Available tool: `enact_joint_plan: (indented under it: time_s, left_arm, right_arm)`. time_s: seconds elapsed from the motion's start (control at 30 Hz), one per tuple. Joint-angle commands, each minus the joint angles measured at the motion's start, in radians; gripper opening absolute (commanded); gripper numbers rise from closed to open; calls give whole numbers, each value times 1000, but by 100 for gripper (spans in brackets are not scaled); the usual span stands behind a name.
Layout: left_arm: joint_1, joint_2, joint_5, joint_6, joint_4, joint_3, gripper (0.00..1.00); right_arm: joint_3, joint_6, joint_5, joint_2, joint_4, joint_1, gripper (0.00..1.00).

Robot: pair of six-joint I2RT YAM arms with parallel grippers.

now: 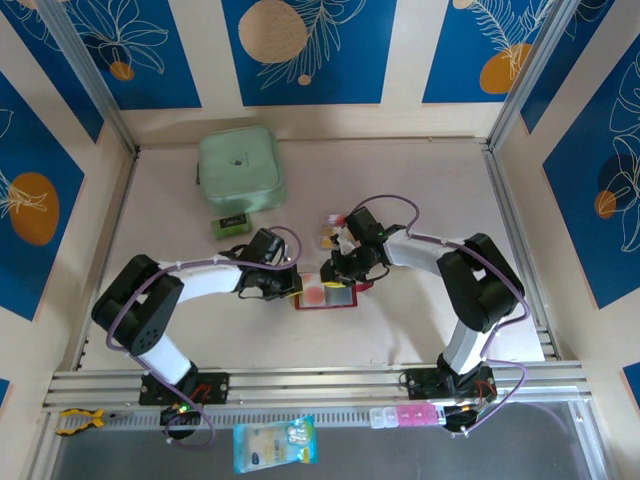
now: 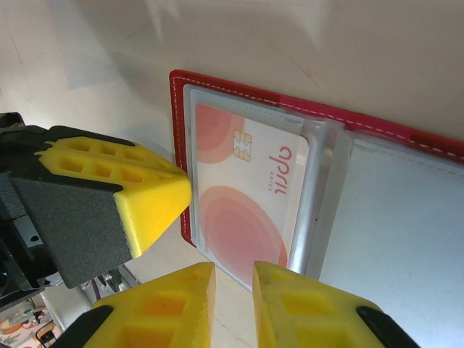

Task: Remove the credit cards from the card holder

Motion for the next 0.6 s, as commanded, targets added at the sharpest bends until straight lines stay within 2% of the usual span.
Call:
enact_joint_plan:
  time_s: [0.0,0.57]
  left_arm:
    - [10,19,14,18,9,-16,0]
    - [12,25,10,19,6,-21,0]
  right_arm:
    - [25,3,-11,16,-29,8,22]
    - [38,3,-18,68,-13,24,24]
